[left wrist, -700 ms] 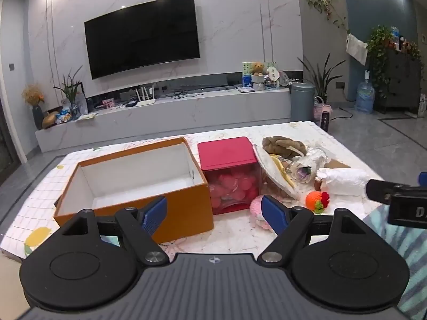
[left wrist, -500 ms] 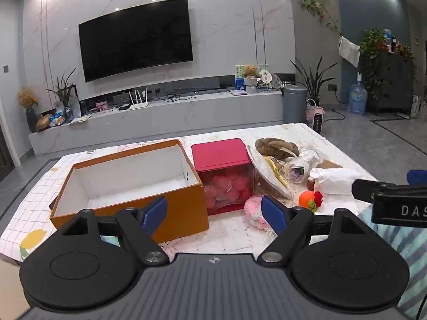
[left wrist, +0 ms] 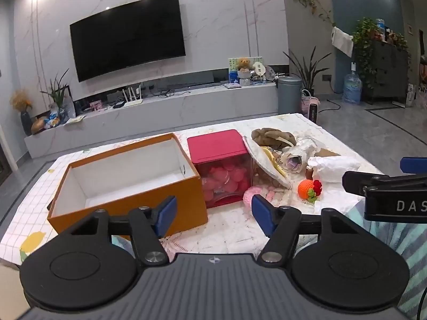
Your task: Organize soft objects
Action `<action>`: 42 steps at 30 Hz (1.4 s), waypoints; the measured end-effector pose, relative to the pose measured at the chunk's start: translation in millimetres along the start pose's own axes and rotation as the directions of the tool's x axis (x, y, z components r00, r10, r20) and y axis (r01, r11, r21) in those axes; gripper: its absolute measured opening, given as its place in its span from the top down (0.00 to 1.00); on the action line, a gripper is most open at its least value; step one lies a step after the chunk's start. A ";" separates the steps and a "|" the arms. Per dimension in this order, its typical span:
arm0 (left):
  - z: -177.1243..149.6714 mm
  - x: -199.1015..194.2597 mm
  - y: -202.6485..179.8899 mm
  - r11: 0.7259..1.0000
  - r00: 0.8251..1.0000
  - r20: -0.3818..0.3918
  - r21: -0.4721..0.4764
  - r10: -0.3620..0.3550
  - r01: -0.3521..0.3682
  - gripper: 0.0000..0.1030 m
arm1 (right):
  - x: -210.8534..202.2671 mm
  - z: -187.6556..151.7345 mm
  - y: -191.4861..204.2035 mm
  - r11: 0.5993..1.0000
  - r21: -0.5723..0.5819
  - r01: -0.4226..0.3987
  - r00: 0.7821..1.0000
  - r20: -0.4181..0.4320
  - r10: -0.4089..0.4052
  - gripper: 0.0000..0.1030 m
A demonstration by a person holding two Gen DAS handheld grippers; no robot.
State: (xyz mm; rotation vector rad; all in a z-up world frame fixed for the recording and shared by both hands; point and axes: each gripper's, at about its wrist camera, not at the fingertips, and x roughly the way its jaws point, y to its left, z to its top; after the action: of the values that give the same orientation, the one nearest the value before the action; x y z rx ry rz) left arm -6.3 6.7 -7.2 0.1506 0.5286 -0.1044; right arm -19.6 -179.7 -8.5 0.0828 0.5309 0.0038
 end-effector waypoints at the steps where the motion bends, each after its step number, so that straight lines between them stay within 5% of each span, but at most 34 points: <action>1: -0.2 -0.1 0.9 1.000 1.000 -0.003 -0.007 0.001 -0.001 0.28 | -0.1 -0.1 -0.1 1.000 0.001 0.000 1.000 0.000 0.000 0.02; 42: -1.9 2.9 4.8 0.999 0.999 -0.047 -0.043 -0.022 0.020 0.32 | 8.8 -2.9 9.0 1.000 -0.019 0.000 0.999 -0.045 0.000 0.02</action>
State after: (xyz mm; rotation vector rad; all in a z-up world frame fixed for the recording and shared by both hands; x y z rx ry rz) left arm -4.1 11.6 -9.8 0.1061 0.5795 -0.1100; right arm -13.4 -170.3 -14.7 0.0645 0.5754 0.0107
